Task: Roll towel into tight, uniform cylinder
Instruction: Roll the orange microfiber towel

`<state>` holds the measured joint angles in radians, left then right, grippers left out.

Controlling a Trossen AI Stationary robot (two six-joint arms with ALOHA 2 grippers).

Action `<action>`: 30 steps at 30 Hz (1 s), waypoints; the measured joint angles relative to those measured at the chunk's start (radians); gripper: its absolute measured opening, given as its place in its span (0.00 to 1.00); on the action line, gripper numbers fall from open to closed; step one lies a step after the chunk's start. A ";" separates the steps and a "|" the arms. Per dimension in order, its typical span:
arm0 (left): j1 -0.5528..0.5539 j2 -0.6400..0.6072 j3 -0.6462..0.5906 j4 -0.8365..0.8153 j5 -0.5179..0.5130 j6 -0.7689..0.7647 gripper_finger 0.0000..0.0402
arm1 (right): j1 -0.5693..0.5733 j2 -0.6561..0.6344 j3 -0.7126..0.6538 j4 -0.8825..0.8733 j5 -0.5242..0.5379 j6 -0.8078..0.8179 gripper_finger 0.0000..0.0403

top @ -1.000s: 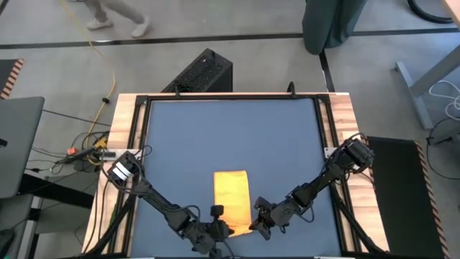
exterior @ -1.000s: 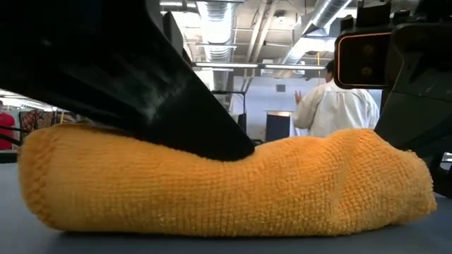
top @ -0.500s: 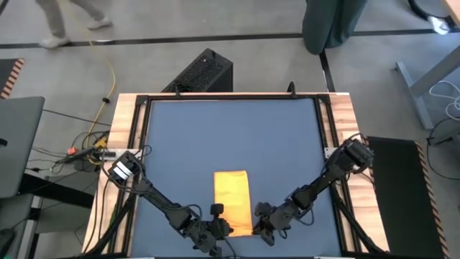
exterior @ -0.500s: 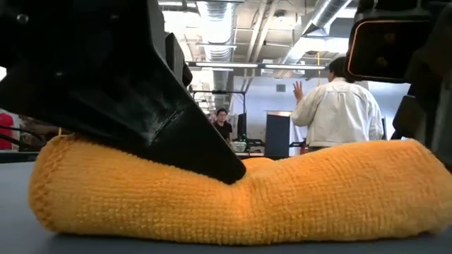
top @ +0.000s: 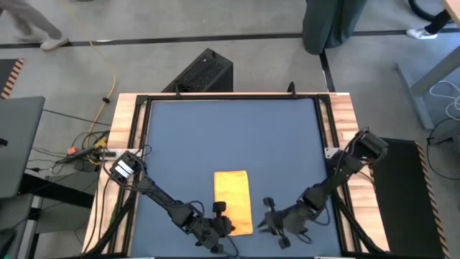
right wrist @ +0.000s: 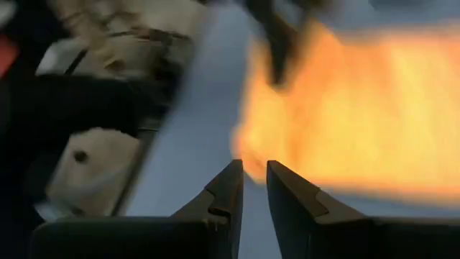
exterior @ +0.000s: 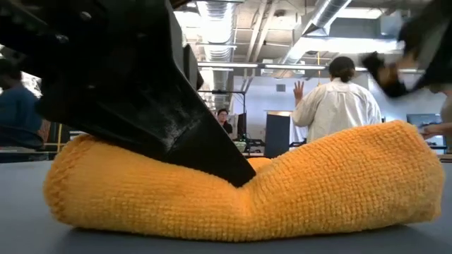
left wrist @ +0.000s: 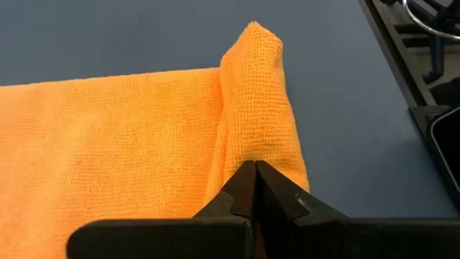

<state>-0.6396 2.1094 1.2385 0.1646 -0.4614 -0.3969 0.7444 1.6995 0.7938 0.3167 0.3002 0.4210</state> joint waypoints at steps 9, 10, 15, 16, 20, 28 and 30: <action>0.035 0.000 0.001 -0.031 0.046 -0.001 0.00 | 0.092 0.169 0.099 0.082 0.090 -0.658 0.23; 0.037 0.000 0.001 -0.034 0.056 -0.005 0.00 | 0.093 0.189 0.114 0.078 0.119 -0.721 0.23; 0.038 0.000 0.001 -0.040 0.066 -0.015 0.00 | 0.106 0.259 0.207 -0.004 0.295 -0.934 0.23; 0.038 0.000 0.001 -0.041 0.072 -0.022 0.00 | 0.106 0.267 0.229 -0.042 0.312 -0.948 0.23; 0.039 0.000 0.001 -0.050 0.089 -0.044 0.00 | 0.106 0.271 0.313 -0.256 0.336 -0.936 0.23; 0.038 0.000 0.001 -0.047 0.089 -0.052 0.00 | 0.088 0.268 0.378 -0.394 0.376 -0.953 0.23; 0.038 0.000 0.001 -0.046 0.089 -0.052 0.00 | 0.078 0.269 0.368 -0.404 0.366 -0.953 0.23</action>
<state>-0.6014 2.1094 1.2396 0.1184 -0.3725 -0.4492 0.8223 1.9680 1.1619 -0.0870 0.6661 -0.5320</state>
